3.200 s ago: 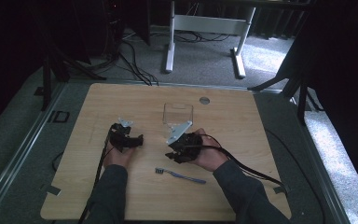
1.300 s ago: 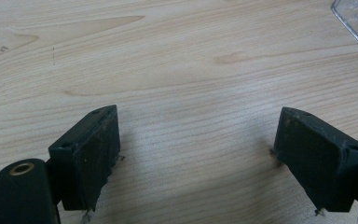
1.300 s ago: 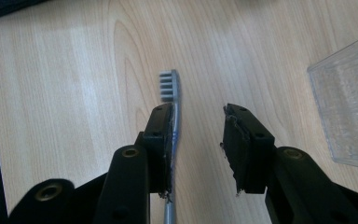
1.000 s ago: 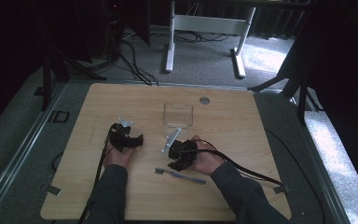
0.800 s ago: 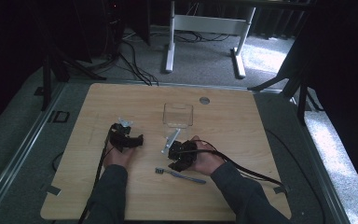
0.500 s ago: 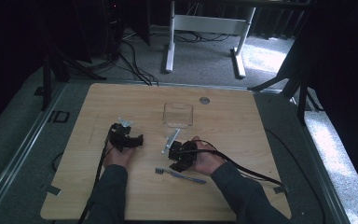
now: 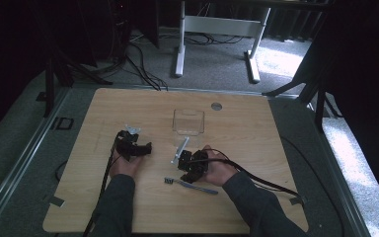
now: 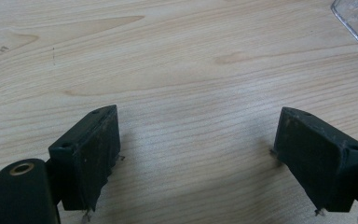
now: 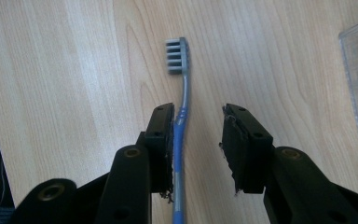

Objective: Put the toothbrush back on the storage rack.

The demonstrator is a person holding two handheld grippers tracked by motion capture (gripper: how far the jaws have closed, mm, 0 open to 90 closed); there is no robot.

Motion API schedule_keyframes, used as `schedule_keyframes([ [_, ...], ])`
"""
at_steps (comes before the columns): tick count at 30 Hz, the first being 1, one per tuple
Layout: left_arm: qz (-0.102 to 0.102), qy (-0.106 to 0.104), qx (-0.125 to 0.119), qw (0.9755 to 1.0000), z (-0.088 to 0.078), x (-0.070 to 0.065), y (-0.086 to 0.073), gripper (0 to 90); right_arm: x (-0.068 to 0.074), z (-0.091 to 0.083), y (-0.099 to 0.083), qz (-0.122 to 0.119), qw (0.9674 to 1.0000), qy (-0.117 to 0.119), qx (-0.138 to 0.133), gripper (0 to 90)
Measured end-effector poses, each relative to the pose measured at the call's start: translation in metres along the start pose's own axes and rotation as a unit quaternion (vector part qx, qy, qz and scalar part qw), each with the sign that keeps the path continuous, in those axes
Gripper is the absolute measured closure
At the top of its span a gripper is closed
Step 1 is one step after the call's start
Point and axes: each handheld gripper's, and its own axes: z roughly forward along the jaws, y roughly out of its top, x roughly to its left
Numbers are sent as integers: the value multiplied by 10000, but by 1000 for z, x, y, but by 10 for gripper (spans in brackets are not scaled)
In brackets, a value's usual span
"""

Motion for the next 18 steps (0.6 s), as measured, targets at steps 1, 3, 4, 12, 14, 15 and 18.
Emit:
schedule_keyframes([
  [1, 0, 0, -2, 10000, 0, 0, 0, 145, 0, 1, 0, -4, 10000, 5, 15, 636],
  [3, 1, 0, -1, 10000, 0, 0, 0, 145, 0, 1, 0, -4, 10000, 12, 32, 636],
  [4, -1, 0, -3, 10000, 0, 0, 0, 145, 0, 2, 0, 14, 10000, 29, 69, 638],
  [12, -2, 0, -3, 10000, 0, 0, 0, 145, -1, 3, -2, 44, 9997, 68, 225, 648],
  [14, -1, 0, -2, 10000, 0, 0, 0, 145, -1, 4, -2, 33, 9997, 73, 240, 648],
  [15, 1, -1, -1, 10000, 0, 0, 0, 145, -1, 4, -2, 34, 9997, 80, 246, 647],
  [18, 1, -1, -2, 10000, 0, 0, 0, 145, -1, 5, -2, 55, 9995, 102, 280, 646],
])
